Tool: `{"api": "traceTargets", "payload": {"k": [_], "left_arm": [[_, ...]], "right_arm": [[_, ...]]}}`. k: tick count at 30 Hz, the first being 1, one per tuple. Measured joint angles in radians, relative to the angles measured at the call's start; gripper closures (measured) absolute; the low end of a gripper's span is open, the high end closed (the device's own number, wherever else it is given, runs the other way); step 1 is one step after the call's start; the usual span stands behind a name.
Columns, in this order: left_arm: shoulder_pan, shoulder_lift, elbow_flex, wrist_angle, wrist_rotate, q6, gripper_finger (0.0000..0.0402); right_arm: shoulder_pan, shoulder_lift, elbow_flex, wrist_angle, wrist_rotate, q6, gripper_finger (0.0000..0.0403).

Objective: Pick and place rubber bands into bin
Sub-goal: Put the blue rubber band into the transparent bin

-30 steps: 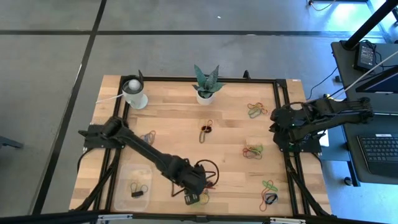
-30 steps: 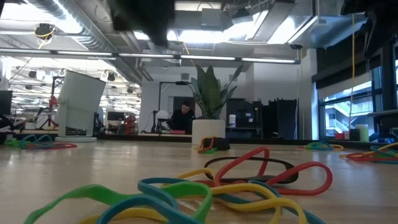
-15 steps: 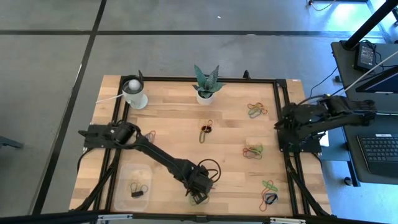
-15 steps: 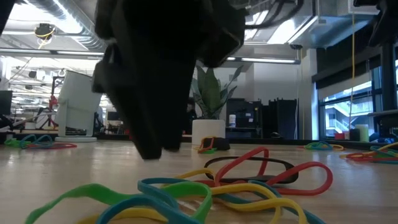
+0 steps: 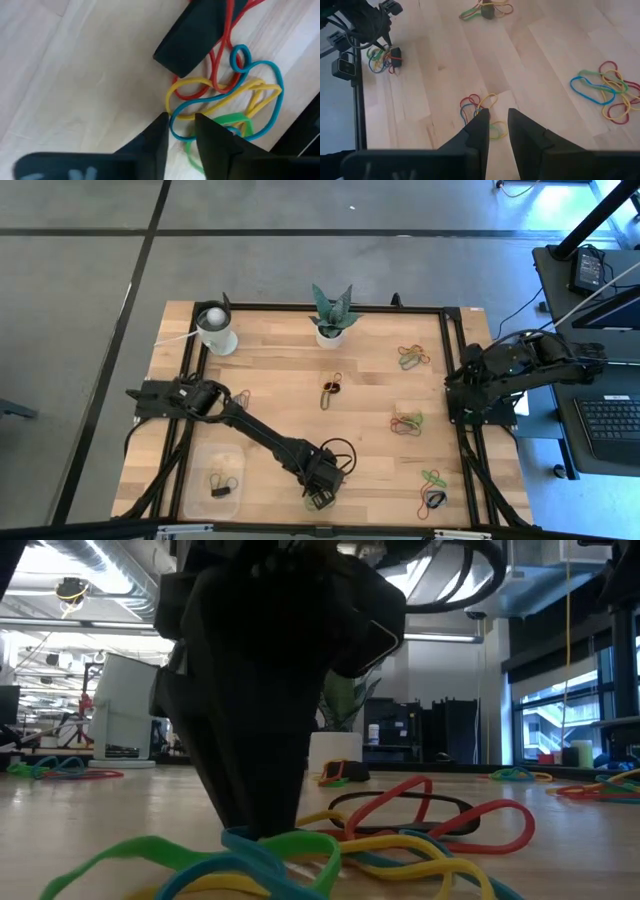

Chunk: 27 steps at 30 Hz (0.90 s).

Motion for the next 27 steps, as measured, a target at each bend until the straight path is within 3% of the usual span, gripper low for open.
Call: {"api": "traceTargets", "payload": {"k": [4,6,16,27], "left_arm": [[-0.003,-0.004,0.000,-0.028,0.001,0.009,0.0381],[-0.003,-0.004,0.000,-0.028,0.002,0.001,0.0394],[-0.015,0.001,0.171,-0.189,0.001,0.029,0.0400],[-0.034,-0.006,0.422,-0.347,-0.205,0.076,0.0399]], "right_arm": [[0.000,0.000,0.000,0.018,0.002,-0.023,0.0328],[0.000,0.000,0.000,0.019,0.002,-0.024,0.0328],[0.000,0.001,0.000,0.024,0.024,-0.051,0.0328],[0.000,0.001,0.000,0.024,0.036,-0.055,0.0328]]}}
